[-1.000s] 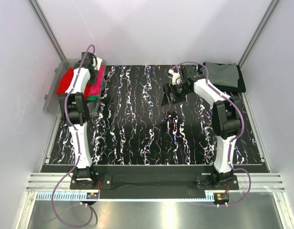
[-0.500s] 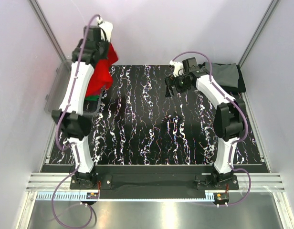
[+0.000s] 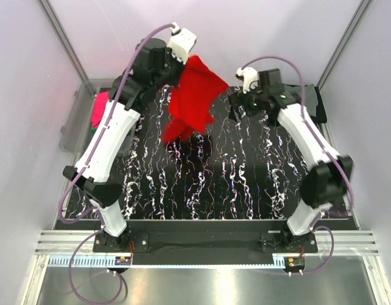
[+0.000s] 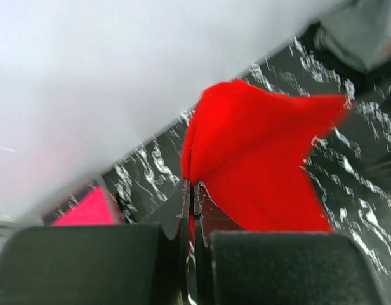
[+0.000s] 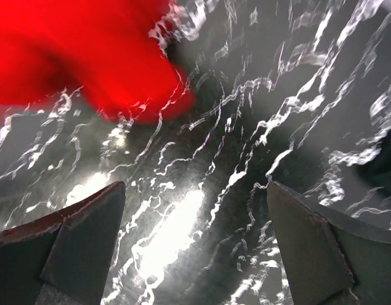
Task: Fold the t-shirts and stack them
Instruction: Move the tshirt to the center of the board
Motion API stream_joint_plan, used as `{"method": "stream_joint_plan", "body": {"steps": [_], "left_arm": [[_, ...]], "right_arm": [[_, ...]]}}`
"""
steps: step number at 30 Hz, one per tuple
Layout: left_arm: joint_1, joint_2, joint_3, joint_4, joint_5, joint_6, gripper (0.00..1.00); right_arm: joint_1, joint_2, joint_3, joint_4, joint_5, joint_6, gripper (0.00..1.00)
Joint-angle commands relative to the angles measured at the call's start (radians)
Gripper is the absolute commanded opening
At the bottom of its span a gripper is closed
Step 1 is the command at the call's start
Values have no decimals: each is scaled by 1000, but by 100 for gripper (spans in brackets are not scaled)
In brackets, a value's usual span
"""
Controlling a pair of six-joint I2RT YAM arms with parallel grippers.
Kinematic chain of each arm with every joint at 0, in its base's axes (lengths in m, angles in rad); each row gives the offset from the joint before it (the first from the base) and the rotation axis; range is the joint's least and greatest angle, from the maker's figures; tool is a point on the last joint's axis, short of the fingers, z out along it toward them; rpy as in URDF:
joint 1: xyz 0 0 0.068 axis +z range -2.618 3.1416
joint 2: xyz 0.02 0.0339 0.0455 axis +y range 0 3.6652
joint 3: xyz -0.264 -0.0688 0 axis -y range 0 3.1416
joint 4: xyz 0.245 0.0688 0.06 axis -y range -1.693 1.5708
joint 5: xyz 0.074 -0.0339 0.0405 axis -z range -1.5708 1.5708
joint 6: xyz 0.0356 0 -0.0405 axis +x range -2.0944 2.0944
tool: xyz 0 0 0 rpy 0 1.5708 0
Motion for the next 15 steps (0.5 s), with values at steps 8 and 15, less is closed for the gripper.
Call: {"method": "stream_joint_plan", "body": {"steps": [8, 15], "left_arm": [[7, 48, -236, 17, 16, -55, 50], [92, -22, -523, 16, 105, -64, 56]], "right_arm": [[4, -372, -335, 45, -222, -269, 96], [64, -316, -522, -12, -222, -511, 89]]}}
